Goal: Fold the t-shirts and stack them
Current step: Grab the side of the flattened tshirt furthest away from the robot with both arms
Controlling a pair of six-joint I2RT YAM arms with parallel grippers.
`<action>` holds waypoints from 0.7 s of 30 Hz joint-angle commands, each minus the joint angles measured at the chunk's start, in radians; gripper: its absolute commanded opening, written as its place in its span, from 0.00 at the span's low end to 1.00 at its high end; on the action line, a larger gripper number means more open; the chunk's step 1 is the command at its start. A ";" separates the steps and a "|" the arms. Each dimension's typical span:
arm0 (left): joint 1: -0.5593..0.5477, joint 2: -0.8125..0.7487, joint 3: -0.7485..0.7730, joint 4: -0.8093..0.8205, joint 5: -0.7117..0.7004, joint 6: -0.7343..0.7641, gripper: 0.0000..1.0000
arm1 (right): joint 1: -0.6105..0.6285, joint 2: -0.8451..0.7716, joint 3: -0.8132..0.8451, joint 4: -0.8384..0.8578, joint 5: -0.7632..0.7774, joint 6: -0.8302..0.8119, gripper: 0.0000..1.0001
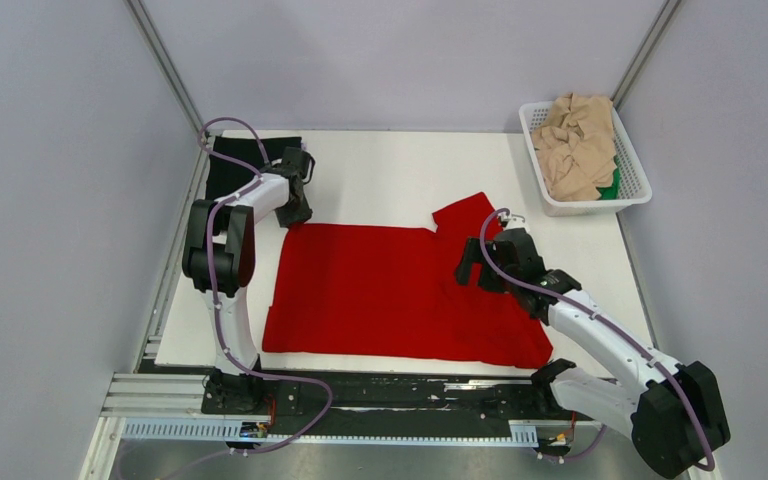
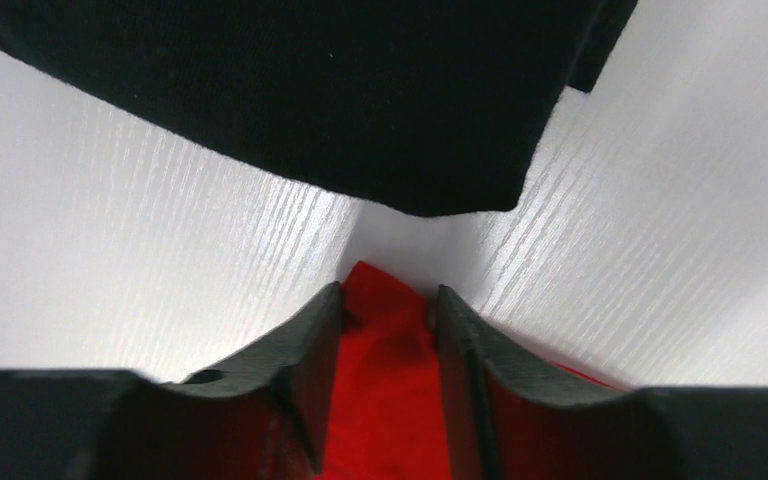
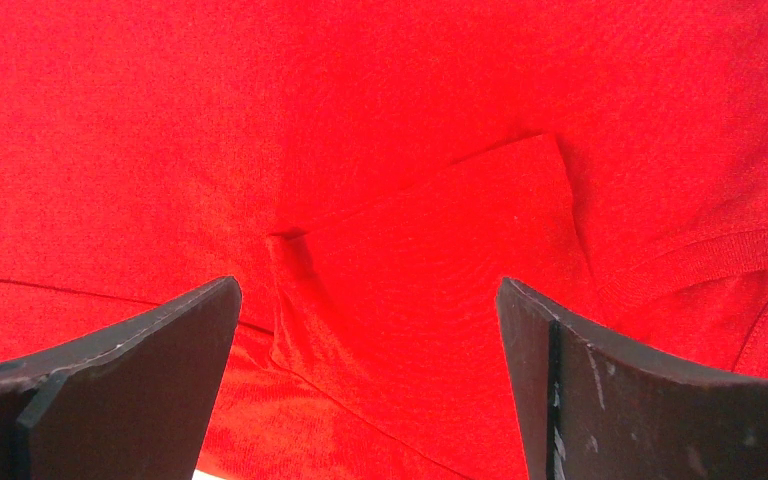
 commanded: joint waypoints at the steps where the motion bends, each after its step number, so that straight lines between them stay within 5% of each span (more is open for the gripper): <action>1: 0.006 0.008 -0.005 -0.074 -0.019 0.006 0.35 | -0.003 0.004 0.013 0.039 0.025 -0.013 1.00; 7: 0.006 0.002 0.002 -0.082 0.001 0.020 0.00 | -0.006 0.026 0.047 0.016 0.080 0.010 1.00; 14: 0.006 -0.047 -0.024 -0.065 0.002 0.027 0.00 | -0.037 0.157 0.162 -0.010 0.189 0.064 1.00; 21: 0.003 -0.120 -0.064 -0.030 0.004 0.027 0.00 | -0.136 0.536 0.526 -0.088 0.189 0.066 0.99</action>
